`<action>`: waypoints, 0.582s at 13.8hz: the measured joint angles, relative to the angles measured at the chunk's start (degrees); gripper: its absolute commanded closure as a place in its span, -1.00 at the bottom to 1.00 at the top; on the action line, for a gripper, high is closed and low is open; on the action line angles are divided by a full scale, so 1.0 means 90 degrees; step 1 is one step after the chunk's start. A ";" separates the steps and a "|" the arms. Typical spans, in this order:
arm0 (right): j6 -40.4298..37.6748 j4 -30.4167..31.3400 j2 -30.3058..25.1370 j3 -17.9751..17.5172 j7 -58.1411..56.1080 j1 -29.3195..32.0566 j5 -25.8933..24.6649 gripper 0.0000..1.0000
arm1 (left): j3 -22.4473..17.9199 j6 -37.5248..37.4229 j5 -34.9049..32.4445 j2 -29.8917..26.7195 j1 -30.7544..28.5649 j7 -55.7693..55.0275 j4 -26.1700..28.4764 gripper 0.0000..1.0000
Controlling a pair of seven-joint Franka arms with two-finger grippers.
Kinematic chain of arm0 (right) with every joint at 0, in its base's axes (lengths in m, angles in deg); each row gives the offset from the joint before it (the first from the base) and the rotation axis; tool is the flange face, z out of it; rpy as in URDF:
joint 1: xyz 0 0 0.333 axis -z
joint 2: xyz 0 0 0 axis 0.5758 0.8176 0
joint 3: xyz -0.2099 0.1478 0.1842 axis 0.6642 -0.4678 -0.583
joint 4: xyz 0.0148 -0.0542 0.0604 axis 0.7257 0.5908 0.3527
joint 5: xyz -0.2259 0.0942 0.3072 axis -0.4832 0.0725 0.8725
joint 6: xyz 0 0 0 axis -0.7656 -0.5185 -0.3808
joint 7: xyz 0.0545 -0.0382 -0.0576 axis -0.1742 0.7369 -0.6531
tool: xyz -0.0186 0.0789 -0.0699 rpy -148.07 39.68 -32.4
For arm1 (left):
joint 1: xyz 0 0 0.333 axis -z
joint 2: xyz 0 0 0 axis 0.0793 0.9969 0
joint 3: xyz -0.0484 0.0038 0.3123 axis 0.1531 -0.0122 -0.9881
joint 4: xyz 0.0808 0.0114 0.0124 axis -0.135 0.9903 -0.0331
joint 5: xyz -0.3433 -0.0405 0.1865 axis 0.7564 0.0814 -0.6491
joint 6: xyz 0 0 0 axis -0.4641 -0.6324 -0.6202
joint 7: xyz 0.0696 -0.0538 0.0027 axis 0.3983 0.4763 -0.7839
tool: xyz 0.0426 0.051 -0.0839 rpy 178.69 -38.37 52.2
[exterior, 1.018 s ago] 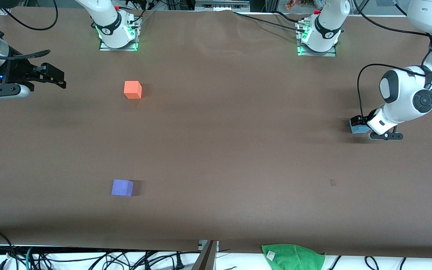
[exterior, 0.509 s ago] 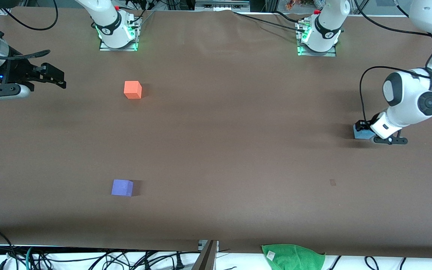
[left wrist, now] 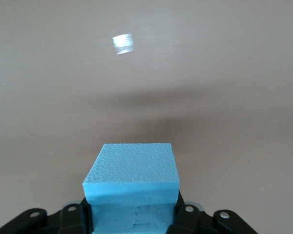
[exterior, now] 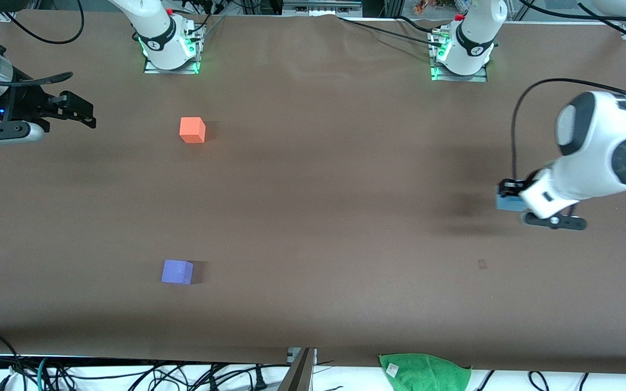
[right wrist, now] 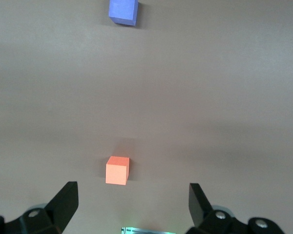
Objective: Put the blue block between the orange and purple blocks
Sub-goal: 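Carry the blue cube with the left gripper toward the table middle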
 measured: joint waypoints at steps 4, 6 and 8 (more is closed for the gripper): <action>-0.0004 0.0000 0.0001 0.0002 0.0000 0.0001 0.0001 -0.99 | 0.0020 0.0013 0.0761 0.0487 0.1281 -0.0997 -0.0412 0.42; -0.0001 0.0000 0.0001 0.0003 0.0000 0.0000 0.0001 -0.99 | 0.0014 0.0086 0.0939 0.0964 0.1839 -0.1230 -0.0765 0.41; 0.0039 -0.0002 0.0001 0.0001 0.0000 -0.0006 0.0001 -0.99 | 0.0002 0.0553 0.0942 0.1557 0.2463 -0.1744 -0.1138 0.36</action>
